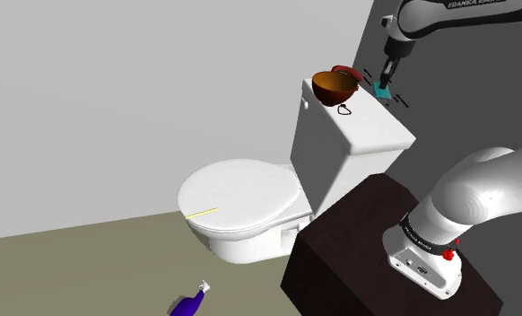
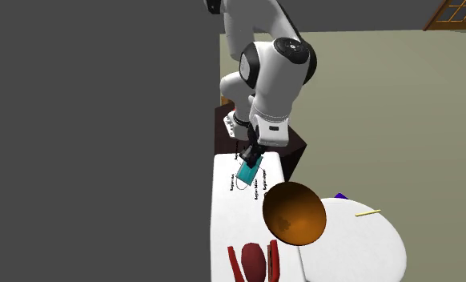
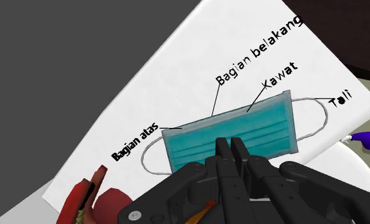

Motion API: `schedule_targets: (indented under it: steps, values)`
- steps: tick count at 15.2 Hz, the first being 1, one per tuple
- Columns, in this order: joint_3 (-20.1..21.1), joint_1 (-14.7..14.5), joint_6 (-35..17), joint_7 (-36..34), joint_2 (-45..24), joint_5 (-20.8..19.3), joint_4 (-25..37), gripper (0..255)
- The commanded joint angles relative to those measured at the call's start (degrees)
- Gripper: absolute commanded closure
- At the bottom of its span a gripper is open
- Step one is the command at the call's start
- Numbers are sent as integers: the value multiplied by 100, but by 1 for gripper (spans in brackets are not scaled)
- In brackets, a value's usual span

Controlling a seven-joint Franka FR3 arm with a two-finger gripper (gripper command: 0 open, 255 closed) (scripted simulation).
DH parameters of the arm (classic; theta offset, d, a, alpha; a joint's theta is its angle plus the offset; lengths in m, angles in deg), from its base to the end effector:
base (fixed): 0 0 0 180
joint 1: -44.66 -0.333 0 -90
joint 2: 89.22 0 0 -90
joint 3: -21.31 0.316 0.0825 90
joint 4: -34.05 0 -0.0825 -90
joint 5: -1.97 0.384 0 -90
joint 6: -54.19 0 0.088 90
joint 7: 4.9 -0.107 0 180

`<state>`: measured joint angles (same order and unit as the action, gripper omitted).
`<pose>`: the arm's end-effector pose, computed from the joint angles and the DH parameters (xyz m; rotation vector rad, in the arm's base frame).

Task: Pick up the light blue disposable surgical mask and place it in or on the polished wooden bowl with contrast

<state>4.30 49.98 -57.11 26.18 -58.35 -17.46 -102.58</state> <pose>0.3617 -0.1854 0.5141 2.9192 0.4377 0.0040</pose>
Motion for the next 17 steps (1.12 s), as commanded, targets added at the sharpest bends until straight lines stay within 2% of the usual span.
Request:
schedule_targets:
  steps: [1,10,17]
  values:
    - [17,-14,157,35,-16,31,175,255]
    - [104,-49,806,153,-11,129,827,255]
    - [293,-372,763,-165,-1402,510,2076,255]
